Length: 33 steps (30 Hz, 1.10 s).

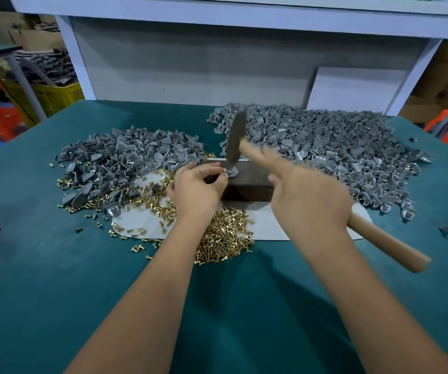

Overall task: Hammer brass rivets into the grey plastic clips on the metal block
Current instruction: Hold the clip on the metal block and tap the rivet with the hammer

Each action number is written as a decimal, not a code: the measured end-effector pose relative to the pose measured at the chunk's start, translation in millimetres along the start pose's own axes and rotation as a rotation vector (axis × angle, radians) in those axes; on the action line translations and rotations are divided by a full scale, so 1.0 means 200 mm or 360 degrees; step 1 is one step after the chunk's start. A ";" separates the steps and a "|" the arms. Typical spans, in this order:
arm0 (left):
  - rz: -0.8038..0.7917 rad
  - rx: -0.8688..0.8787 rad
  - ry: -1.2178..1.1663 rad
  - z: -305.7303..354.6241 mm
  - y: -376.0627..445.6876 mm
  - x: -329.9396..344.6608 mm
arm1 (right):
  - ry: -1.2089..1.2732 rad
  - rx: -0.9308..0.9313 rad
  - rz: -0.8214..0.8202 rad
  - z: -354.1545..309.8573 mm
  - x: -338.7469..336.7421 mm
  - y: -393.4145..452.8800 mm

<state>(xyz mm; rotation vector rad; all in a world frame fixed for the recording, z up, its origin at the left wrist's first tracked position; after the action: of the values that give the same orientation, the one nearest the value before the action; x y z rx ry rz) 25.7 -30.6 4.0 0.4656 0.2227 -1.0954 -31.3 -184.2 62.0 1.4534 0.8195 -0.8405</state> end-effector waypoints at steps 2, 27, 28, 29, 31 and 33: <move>-0.0017 0.0020 0.0052 0.00 0.00 0.00 | 0.0027 -0.0011 -0.0083 0.01 0.01 0.01; -0.0048 0.0065 -0.0025 -0.01 -0.01 -0.01 | 0.0057 0.0065 -0.0060 -0.01 0.08 -0.06; -0.0062 0.0075 -0.0040 0.00 -0.01 -0.01 | 0.0099 0.0098 -0.0016 -0.01 0.08 -0.06; -0.0078 0.0067 -0.0067 0.00 -0.01 -0.01 | 0.0143 0.0135 0.0048 0.00 0.09 -0.06; -0.0113 0.0042 -0.0145 0.01 -0.01 -0.02 | 0.0215 0.0214 0.0154 0.04 0.09 -0.04; -0.0147 0.0039 -0.0251 0.01 -0.01 -0.04 | 0.0242 0.0315 0.0169 0.11 0.10 -0.01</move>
<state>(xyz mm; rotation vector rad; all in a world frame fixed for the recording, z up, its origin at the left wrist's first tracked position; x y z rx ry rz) 19.7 -25.4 8.8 0.3914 0.0931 -1.2204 -23.7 -205.7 41.9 1.7374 0.7811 -0.7537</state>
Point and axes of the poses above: each hand's wrist, its own y-axis towards the middle knuckle, its own x-axis out of the palm, z = x × y, the point moved 1 cm from there along y, towards the middle knuckle, and after that the axes turned 1 degree about -y, right-handed, at the moved point
